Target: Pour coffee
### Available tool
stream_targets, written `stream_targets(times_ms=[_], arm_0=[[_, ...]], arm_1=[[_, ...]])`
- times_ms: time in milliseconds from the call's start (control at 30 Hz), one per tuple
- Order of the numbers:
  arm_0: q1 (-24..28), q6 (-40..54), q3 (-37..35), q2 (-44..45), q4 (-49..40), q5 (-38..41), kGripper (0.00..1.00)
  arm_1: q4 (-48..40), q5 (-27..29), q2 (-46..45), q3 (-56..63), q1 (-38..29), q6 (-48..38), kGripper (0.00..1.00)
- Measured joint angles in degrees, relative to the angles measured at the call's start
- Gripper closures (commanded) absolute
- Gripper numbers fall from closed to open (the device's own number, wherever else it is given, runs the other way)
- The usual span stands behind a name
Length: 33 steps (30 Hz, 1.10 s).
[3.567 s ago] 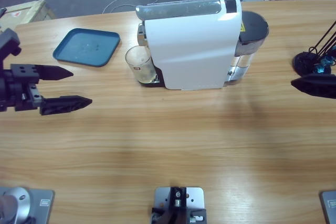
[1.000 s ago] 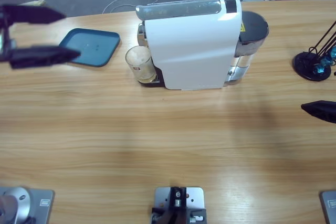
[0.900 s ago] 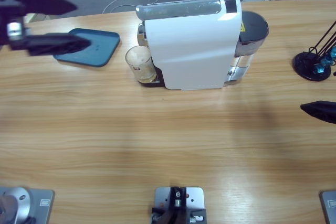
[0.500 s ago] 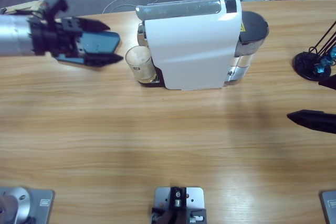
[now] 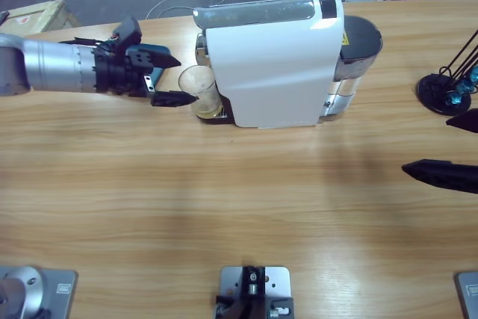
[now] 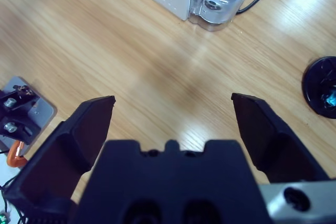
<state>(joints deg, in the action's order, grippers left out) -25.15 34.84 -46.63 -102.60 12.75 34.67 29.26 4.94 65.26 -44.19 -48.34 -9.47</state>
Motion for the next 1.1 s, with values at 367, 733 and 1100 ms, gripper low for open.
stream_targets(times_ms=[367,733,1100], arm_0=[[-1.9,-0.8,-1.6,-3.8,1.3,1.7,0.001],[-3.9,-1.2,-3.0,-5.3,1.5,0.2,0.838],[-2.6,-1.3,-2.9,-5.2,1.6,-0.6,1.000]], arm_1=[[-1.7,0.0,1.9,0.0,0.0,0.0,0.000],[-1.9,0.0,1.9,1.2,0.0,-0.4,0.000],[-1.9,0.0,1.9,1.2,0.0,-0.9,0.000]])
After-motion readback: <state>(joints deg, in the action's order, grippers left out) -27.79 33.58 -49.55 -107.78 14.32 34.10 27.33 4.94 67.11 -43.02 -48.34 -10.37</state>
